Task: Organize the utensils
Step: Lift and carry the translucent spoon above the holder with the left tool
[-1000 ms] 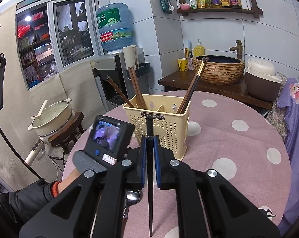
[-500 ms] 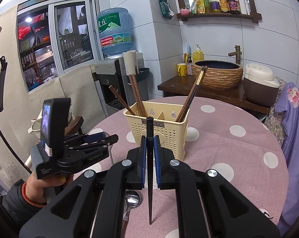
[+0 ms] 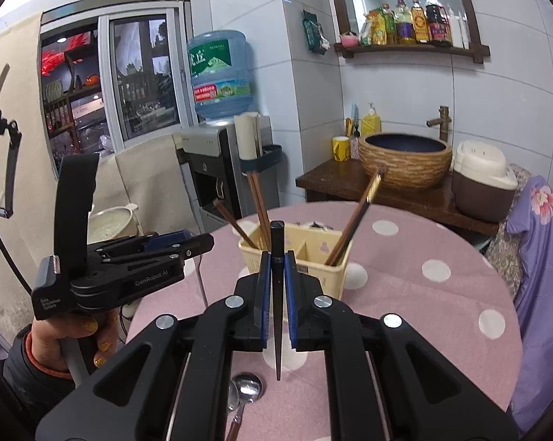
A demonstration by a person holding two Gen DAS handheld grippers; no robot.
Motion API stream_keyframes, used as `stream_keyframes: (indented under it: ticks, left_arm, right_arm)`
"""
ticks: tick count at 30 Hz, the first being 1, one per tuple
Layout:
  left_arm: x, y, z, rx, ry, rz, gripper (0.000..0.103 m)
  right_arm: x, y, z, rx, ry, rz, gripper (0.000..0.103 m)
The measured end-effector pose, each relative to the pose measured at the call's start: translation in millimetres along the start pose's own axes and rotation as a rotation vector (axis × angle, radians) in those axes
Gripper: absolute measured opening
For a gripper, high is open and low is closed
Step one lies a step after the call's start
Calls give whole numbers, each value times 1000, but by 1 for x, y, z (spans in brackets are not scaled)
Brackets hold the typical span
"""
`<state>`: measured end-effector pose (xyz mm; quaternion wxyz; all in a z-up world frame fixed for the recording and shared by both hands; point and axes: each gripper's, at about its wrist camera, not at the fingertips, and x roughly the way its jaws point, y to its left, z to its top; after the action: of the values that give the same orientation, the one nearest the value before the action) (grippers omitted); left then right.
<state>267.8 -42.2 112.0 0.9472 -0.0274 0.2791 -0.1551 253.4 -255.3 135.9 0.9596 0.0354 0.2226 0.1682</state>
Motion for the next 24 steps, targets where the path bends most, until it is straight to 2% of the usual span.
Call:
stream_keyframes:
  ticks: [5,9,12,16,24]
  left_arm:
    - [-22,-11,57,-21,-109,-23,35]
    - [-21,-21,98,-60,-216,19,35]
    - [-7,-32,110,-74,-266,61,35]
    - [23,-41,104,-64,-268,115,35]
    - [72,-43,68,-12,-218,212,35]
  right_arm:
    - [-11,0,51,-18,-70,-18,8]
    - [-14,-4,92,-1,-145,-69,8]
    - [-6,-9,115,2,-175,-115,8]
    - [15,-19,120,10,-184,-168,8]
    - [61,-40,87,63,-101,-175,8]
